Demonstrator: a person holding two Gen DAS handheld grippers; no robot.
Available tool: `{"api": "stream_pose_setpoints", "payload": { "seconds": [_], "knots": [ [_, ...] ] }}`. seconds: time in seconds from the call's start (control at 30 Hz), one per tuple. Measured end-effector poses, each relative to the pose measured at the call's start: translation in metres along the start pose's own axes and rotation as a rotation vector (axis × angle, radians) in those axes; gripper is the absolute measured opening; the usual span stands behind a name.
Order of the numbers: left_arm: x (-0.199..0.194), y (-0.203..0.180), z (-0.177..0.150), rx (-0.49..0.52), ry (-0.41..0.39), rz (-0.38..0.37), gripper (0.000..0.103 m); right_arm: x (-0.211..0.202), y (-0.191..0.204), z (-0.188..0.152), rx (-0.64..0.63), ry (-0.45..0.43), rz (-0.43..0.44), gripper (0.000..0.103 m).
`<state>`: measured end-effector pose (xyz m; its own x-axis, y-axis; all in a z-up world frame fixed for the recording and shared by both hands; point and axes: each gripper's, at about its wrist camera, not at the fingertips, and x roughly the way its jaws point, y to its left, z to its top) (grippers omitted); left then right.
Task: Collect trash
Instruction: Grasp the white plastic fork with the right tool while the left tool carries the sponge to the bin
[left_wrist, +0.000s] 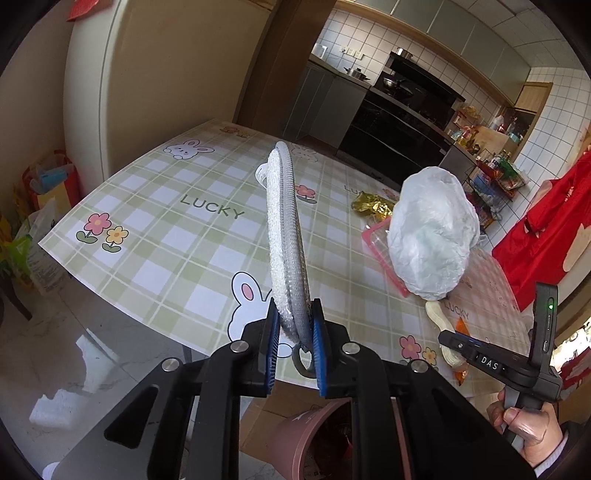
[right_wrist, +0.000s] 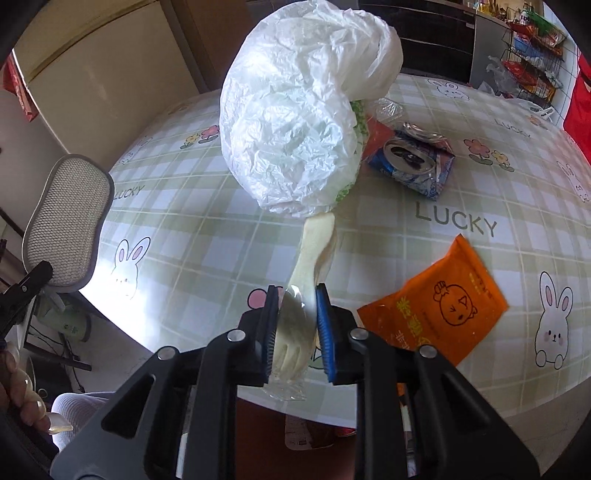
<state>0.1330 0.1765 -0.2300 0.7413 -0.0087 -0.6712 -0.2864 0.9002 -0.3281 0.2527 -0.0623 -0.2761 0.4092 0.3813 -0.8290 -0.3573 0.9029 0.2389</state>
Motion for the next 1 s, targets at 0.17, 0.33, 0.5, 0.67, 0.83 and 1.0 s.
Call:
{"api": "stream_pose_setpoints", "payload": {
  "seconds": [0.17, 0.33, 0.5, 0.67, 0.83, 1.0],
  "knots": [
    [-0.021, -0.026, -0.007, 0.052, 0.001, -0.049, 0.016, -0.036, -0.005, -0.005, 0.029, -0.053, 0.035, 0.023],
    [-0.041, -0.054, -0.016, 0.112, -0.002, -0.093, 0.016, -0.082, -0.009, -0.01, 0.021, -0.125, 0.048, 0.023],
    [-0.058, -0.073, -0.023, 0.149, -0.013, -0.13, 0.016, -0.114, -0.015, -0.024, 0.015, -0.163, 0.055, 0.023],
    [-0.077, -0.084, -0.032, 0.182, -0.01, -0.164, 0.016, -0.136, -0.018, -0.04, 0.039, -0.188, 0.052, 0.023],
    [-0.093, -0.095, -0.05, 0.218, 0.034, -0.205, 0.016, -0.162, -0.019, -0.049, 0.047, -0.235, 0.058, 0.023],
    [-0.097, -0.1, -0.065, 0.248, 0.069, -0.225, 0.016, -0.171, -0.023, -0.053, 0.069, -0.248, 0.061, 0.023]
  ]
}}
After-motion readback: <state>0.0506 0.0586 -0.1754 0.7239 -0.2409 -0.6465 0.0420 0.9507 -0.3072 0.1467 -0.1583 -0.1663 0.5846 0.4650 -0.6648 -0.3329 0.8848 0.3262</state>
